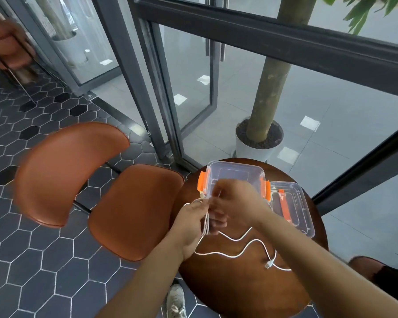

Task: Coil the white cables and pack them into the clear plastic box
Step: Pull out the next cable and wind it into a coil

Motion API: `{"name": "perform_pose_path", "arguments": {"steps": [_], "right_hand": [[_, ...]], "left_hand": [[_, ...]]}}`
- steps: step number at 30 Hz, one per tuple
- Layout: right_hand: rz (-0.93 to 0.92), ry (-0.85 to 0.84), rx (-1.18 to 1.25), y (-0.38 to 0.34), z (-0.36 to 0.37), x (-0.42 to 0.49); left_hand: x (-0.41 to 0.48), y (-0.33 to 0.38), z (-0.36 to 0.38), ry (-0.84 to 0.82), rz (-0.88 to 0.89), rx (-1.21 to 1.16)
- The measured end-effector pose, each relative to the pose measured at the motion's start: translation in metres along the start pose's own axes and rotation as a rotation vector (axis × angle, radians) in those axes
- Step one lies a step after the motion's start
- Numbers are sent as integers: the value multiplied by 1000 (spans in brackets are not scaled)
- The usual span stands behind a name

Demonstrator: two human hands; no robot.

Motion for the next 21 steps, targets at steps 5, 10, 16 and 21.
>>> {"name": "perform_pose_path", "arguments": {"steps": [5,10,16,21], "right_hand": [[-47,172,-26,3,2,-19],[-57,172,203,12,6,-35],[-156,112,389,11,26,-63],[-44,-27,345,58,60,-67]], "left_hand": [[8,-9,-9,93,-50,-297],[11,2,-4,-47,-80,-753],[18,15,-9,9,-24,-842],[15,33,-12,-32,10,-878]]}}
Point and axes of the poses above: each hand's wrist, its own x-axis towards the middle knuckle, its own z-axis out of the palm, y = z × x, the point moved 10 cm from there along x, towards the middle knuckle, and after that the axes turned 4 degrees about x, right-handed, at the moved point
